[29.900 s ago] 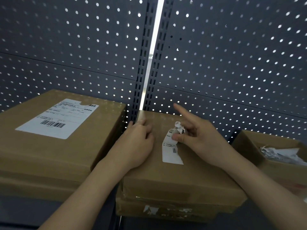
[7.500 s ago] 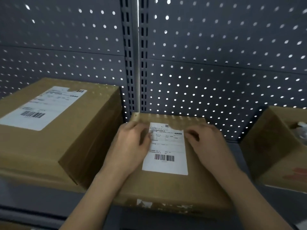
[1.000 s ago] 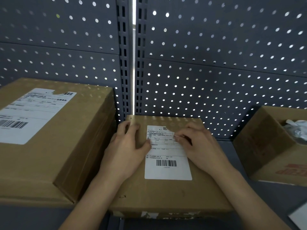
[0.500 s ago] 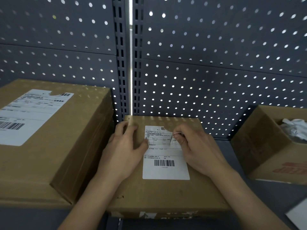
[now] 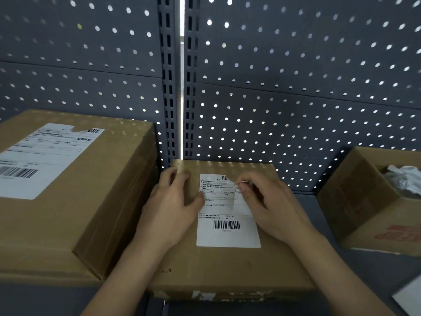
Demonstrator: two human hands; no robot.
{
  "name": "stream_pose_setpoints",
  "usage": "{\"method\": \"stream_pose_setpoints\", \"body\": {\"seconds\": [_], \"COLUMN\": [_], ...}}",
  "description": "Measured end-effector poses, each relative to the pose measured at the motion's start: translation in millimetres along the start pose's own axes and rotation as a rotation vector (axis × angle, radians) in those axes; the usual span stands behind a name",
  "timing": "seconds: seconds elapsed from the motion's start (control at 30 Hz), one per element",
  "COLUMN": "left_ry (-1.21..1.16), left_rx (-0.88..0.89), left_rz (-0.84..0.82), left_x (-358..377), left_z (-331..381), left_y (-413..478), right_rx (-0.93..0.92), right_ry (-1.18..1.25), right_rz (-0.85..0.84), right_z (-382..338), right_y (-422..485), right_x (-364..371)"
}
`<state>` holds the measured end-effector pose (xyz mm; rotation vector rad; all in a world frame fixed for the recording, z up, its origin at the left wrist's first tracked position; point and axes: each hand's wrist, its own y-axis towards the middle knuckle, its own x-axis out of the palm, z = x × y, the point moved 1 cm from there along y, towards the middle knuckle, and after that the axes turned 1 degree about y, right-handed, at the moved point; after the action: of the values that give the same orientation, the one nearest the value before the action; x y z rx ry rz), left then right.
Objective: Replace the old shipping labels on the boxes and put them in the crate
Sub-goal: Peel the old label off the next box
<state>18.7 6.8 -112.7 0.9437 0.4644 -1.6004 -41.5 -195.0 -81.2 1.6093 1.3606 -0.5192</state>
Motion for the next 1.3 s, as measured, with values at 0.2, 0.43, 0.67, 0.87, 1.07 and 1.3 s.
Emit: {"method": "stream_pose_setpoints", "body": {"seconds": [0.2,0.43,0.67,0.87,1.07,1.3], "left_ry": [0.001,0.006,0.005,-0.013,-0.033,-0.043], "left_rx": [-0.015,-0.016,-0.008,0.004,-0.004,-0.003], "left_rz": [-0.004,-0.014,-0.019,-0.035,-0.092,-0.180], "left_x": [0,0,0,-1,-5,-7], "left_z": [0,0,1,0,2,6], "left_y": [1,1,0,0,3,2], "right_rx": [0.032,0.047,-0.168,-0.160,-0.097,-0.072], "right_ry": [-0.124,-0.026,-0.193,-0.204,-0.133,-0.053], "right_rz": [-0.207,-0.216,-0.104,-0.139,-0.150,-0.101], "right_z": [0,8,4,3,0,0], "right_y": [3,2,-1,-5,-8,-17], "right_x": [2,7,6,3,-3,-11]}}
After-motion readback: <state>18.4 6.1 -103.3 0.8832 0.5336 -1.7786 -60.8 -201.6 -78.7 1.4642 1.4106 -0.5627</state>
